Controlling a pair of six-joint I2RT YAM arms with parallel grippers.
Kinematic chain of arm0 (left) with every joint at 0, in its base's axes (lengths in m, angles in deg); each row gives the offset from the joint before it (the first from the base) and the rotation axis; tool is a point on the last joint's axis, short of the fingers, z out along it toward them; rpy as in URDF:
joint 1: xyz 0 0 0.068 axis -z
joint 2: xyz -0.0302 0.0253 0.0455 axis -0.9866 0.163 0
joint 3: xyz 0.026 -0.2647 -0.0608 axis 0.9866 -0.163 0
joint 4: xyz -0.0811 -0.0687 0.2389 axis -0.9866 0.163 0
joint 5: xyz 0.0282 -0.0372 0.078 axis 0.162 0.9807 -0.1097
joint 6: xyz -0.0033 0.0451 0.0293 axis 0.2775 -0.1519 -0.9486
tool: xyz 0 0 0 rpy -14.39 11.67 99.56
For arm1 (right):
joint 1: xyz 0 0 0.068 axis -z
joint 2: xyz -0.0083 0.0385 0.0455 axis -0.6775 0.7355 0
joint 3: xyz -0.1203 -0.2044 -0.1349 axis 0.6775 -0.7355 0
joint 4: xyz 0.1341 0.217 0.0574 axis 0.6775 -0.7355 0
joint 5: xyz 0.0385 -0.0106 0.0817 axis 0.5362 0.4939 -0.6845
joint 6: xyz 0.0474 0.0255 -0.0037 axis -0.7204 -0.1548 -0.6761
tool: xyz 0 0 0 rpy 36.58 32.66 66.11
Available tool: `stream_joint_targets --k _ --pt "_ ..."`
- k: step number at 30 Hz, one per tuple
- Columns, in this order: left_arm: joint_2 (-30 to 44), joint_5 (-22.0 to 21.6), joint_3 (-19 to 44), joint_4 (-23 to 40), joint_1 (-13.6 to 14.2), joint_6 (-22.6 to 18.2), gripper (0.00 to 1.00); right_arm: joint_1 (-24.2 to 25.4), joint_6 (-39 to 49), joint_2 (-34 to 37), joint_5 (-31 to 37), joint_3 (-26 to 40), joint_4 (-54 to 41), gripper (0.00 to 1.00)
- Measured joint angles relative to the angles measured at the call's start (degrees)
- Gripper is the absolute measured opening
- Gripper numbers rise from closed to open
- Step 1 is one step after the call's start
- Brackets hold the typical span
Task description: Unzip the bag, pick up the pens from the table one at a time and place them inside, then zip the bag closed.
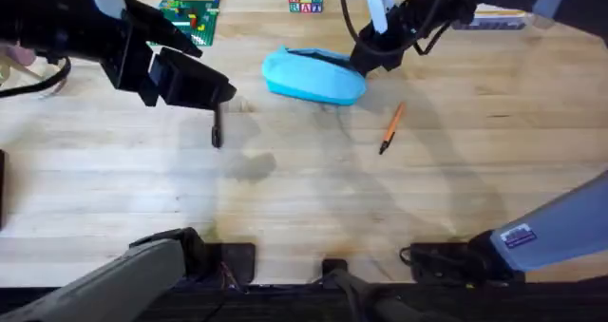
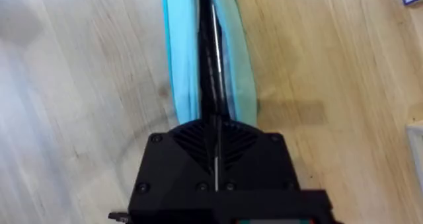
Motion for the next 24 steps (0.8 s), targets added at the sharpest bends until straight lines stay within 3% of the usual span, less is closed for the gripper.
stream_joint_targets --k 24 --pt "0.0 0.0 0.0 0.0 0.0 0.0 0.994 0.0 0.0 4.85 -0.72 0.26 1.02 0.028"
